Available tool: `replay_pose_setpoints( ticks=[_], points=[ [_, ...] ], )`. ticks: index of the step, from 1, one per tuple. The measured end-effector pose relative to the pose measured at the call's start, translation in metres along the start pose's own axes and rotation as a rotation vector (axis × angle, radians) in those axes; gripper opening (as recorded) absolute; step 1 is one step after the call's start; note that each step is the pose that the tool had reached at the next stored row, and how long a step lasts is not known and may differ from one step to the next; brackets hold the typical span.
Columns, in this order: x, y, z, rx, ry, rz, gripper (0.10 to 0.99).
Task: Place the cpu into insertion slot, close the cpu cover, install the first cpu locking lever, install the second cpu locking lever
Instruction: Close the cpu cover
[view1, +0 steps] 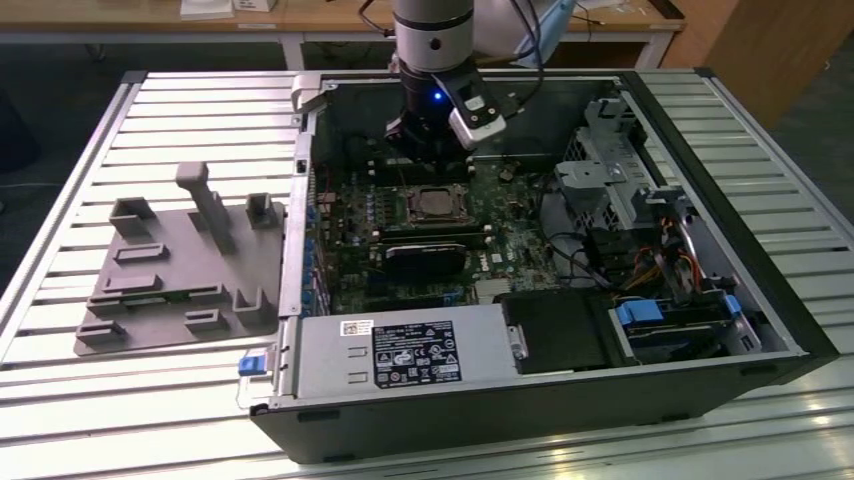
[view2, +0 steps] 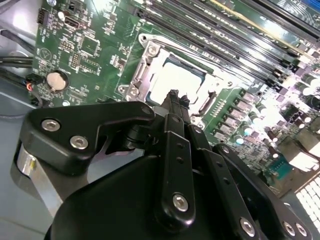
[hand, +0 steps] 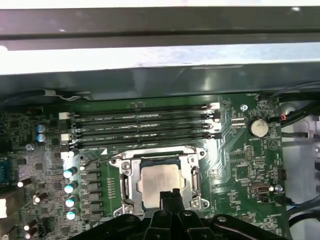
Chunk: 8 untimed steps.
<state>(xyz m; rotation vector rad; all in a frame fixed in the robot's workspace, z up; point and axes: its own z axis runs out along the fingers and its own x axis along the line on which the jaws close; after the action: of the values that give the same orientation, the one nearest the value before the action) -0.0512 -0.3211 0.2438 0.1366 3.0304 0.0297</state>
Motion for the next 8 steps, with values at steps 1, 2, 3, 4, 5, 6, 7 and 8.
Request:
replay_pose_setpoints(
  ticks=[1, 2, 3, 4, 5, 6, 7, 8],
  points=[
    [-0.0009, 0.0001, 0.0001, 0.0, 0.0, 0.0, 0.102],
    [-0.001, 0.0001, 0.0001, 0.0, -0.0001, 0.0, 0.102],
    [-0.001, 0.0001, 0.0, 0.0, 0.0, 0.0, 0.102],
    [-0.0011, 0.0001, -0.0005, 0.0, 0.0001, 0.0, 0.102],
    [-0.0012, 0.0002, -0.0013, 0.0, 0.0001, 0.0, 0.102],
    [-0.0013, 0.0002, -0.0026, 0.0, 0.0, 0.0, 0.102],
    [-0.0015, 0.0002, -0.0044, 0.0, 0.0, 0.0, 0.102],
    [-0.0017, 0.0003, -0.0064, 0.0, -0.0001, 0.0, 0.102]
  ],
)
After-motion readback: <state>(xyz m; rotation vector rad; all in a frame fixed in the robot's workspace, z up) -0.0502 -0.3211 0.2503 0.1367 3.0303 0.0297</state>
